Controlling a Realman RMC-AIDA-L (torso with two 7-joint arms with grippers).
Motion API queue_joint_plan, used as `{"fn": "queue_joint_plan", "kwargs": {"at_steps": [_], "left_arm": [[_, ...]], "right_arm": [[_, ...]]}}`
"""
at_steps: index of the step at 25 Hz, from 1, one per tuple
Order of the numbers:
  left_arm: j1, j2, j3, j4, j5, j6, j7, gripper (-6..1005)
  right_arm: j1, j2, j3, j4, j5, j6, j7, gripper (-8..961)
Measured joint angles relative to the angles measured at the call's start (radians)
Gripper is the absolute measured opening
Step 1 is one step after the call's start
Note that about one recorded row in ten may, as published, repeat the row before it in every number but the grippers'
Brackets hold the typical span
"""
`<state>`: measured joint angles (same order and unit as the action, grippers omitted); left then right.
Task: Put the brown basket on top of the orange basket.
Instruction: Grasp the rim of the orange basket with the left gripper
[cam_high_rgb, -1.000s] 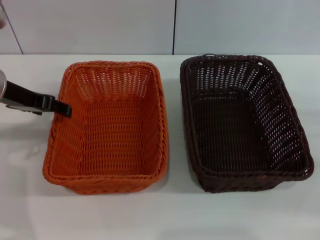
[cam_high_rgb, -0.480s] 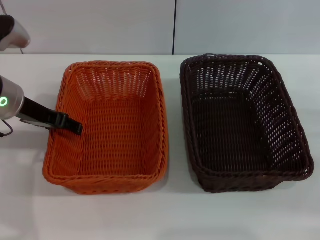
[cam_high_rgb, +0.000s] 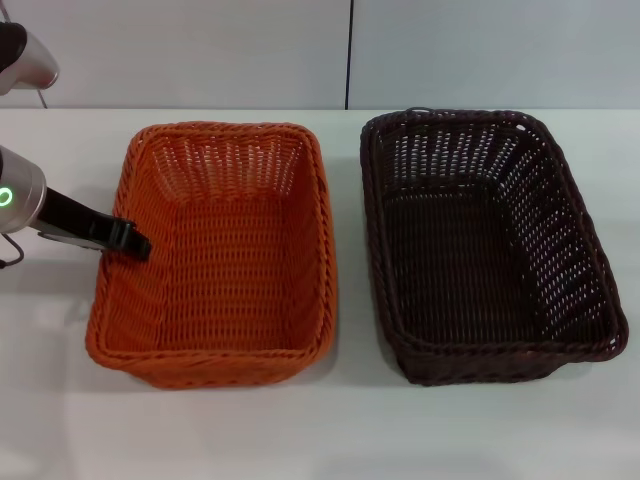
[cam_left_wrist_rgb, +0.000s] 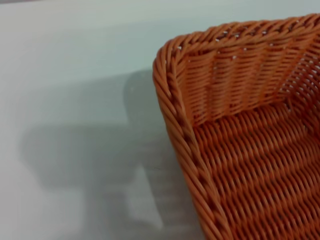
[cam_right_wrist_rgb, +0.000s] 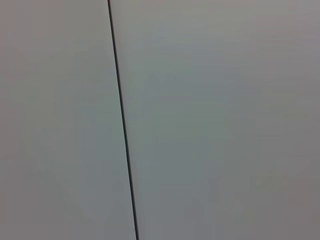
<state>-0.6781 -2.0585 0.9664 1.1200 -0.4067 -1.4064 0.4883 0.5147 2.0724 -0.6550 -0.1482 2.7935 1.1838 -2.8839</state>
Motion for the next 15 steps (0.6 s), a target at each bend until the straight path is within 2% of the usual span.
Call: {"fn": "queue_joint_plan", "kwargs": {"at_steps": [8, 15], "left_arm": [[-0.006, 0.000, 0.002, 0.001, 0.006, -0.006, 0.001, 249], [0.004, 0.009, -0.025, 0.050, 0.008, 0.039, 0.025, 210]], "right_arm": [[-0.005, 0.000, 0.001, 0.000, 0.004, 0.004, 0.000, 671], [-0.005, 0.000, 0.002, -0.001, 0.006, 0.006, 0.000, 672]]}}
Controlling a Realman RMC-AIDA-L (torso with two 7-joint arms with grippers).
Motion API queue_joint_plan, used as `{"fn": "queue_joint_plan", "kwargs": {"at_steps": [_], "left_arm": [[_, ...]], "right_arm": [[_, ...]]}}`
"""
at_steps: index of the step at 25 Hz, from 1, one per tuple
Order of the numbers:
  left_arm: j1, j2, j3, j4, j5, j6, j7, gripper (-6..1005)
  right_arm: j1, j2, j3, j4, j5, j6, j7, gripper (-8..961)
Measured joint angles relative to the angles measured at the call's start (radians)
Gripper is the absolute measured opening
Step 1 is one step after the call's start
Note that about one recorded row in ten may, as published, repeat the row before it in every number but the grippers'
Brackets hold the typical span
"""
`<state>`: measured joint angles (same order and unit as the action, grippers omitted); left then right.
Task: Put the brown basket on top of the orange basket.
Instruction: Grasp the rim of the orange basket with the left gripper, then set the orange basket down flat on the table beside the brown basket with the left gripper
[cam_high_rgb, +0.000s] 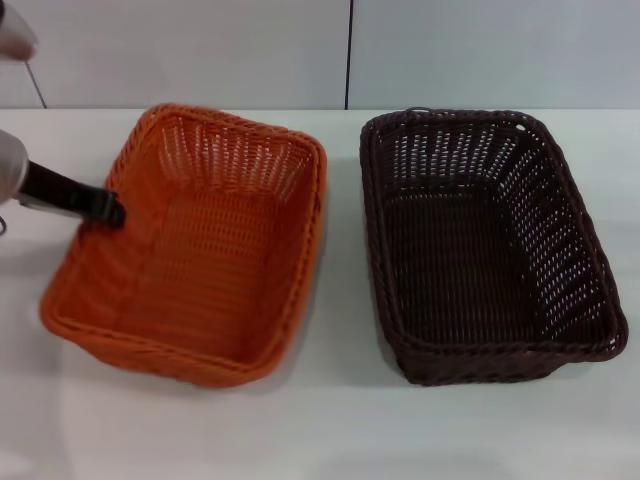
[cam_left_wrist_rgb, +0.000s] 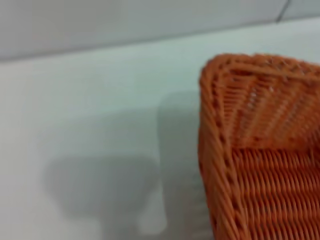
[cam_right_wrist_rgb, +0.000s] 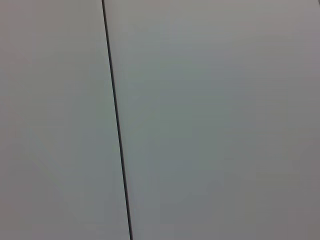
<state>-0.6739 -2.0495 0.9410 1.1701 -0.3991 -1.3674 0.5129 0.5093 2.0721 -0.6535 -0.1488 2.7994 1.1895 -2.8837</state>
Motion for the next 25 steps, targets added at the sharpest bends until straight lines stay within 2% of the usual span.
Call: {"fn": "queue_joint_plan", "kwargs": {"at_steps": [2, 6, 8, 14, 25], "left_arm": [[0.002, 0.006, -0.021, 0.023, 0.009, 0.006, 0.021, 181], [-0.008, 0.029, -0.044, 0.064, 0.062, -0.006, 0.065, 177], [-0.012, 0.034, -0.047, 0.105, 0.092, -0.011, 0.099, 175], [-0.011, 0.028, -0.044, 0.217, 0.117, -0.014, 0.257, 171], [-0.064, 0.008, -0.044, 0.227, 0.117, -0.093, 0.549, 185]], "right_arm": [[0.001, -0.001, 0.000, 0.000, 0.000, 0.000, 0.000, 672], [0.004, -0.001, 0.000, 0.000, 0.000, 0.000, 0.000, 672], [0.004, -0.001, 0.000, 0.000, 0.000, 0.000, 0.000, 672], [0.005, -0.001, 0.000, -0.002, 0.000, 0.002, 0.005, 671], [-0.001, 0.000, 0.000, -0.003, -0.004, 0.007, 0.009, 672]]}}
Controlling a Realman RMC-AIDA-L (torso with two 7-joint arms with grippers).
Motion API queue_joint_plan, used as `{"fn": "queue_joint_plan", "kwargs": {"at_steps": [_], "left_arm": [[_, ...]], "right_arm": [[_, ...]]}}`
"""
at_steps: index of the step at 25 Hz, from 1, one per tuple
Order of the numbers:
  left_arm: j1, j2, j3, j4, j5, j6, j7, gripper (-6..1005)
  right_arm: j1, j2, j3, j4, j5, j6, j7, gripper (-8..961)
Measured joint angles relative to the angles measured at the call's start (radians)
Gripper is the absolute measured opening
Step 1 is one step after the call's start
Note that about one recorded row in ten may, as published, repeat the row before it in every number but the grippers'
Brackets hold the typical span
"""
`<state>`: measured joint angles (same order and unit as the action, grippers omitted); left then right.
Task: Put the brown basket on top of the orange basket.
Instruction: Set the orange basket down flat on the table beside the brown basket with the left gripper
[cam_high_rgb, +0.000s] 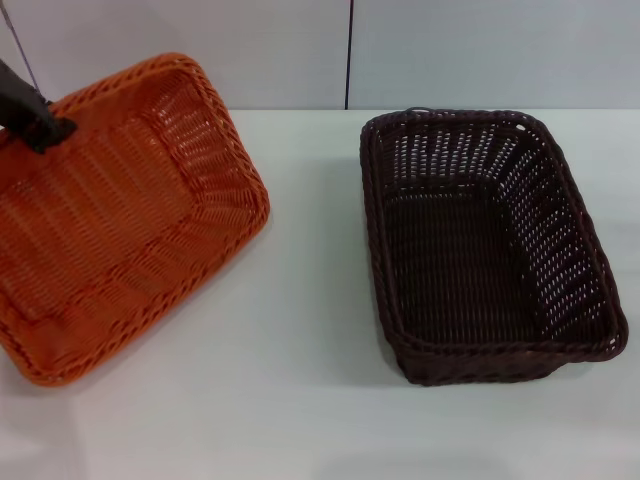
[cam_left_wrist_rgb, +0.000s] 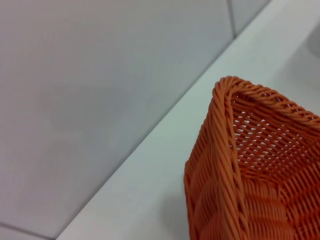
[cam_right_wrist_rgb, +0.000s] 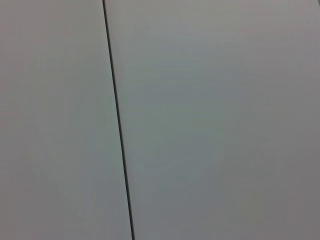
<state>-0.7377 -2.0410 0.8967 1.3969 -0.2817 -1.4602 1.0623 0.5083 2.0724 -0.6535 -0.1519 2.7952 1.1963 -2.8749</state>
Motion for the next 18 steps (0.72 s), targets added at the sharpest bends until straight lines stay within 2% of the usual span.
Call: {"fn": "queue_joint_plan", "kwargs": {"at_steps": [5, 7, 12, 18], "left_arm": [[-0.020, -0.004, 0.001, -0.005, 0.001, -0.029, 0.052, 191], [-0.047, -0.010, -0.002, -0.011, -0.007, -0.085, 0.124, 194], [-0.069, -0.013, -0.007, -0.022, -0.017, -0.148, 0.176, 200], [-0.075, -0.015, 0.000, -0.041, -0.106, -0.181, 0.206, 208]], "right_arm": [[-0.001, 0.000, -0.002, 0.000, -0.001, 0.006, 0.000, 672], [-0.001, 0.000, -0.003, 0.001, -0.001, 0.007, 0.000, 672], [-0.001, 0.000, -0.005, 0.003, -0.002, 0.012, 0.000, 672], [0.000, 0.000, -0.003, 0.004, -0.002, 0.021, 0.000, 672]]}}
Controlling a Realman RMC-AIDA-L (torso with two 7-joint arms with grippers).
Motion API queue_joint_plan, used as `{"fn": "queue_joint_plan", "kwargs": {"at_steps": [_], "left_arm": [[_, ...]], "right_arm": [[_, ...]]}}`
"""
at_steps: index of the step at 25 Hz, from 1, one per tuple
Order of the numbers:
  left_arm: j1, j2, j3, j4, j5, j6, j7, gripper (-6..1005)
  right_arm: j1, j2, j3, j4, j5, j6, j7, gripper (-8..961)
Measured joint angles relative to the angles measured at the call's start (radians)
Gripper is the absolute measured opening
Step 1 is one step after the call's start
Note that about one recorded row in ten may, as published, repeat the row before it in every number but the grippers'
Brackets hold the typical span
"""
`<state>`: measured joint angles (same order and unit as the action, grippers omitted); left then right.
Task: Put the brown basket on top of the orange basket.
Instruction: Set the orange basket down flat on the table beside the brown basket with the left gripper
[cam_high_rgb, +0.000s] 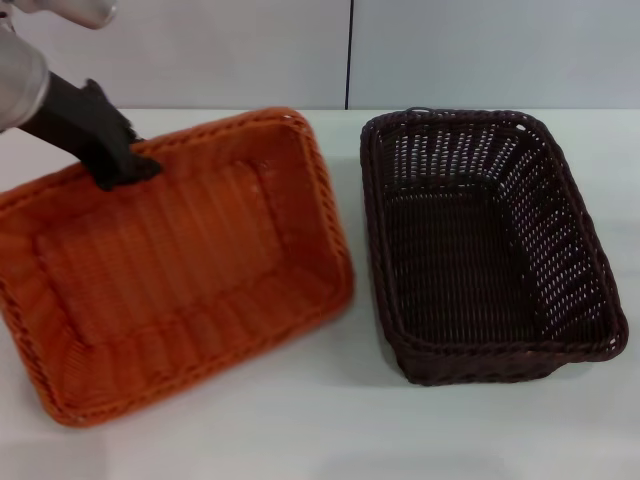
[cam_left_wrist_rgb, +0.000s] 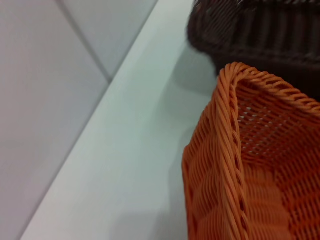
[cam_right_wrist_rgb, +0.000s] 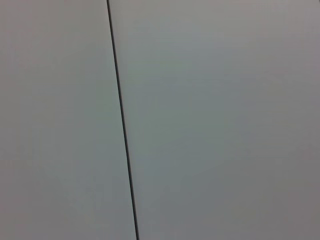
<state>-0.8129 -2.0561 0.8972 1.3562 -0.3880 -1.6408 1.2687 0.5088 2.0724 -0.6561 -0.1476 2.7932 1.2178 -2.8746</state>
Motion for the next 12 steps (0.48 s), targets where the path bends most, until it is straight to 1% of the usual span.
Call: {"fn": "queue_joint_plan", "kwargs": {"at_steps": [3, 8, 12], "left_arm": [[-0.018, -0.002, 0.006, -0.048, -0.029, 0.006, 0.012, 211], [-0.064, -0.008, 0.034, -0.175, -0.061, 0.053, 0.033, 218], [-0.085, -0.010, 0.065, -0.256, -0.133, 0.114, 0.085, 223]], "right_arm": [[0.002, 0.000, 0.000, 0.000, 0.000, 0.001, 0.000, 672], [0.004, 0.000, 0.001, 0.000, 0.000, 0.001, 0.000, 672], [0.004, 0.000, 0.002, -0.001, 0.000, 0.001, 0.000, 671]]}}
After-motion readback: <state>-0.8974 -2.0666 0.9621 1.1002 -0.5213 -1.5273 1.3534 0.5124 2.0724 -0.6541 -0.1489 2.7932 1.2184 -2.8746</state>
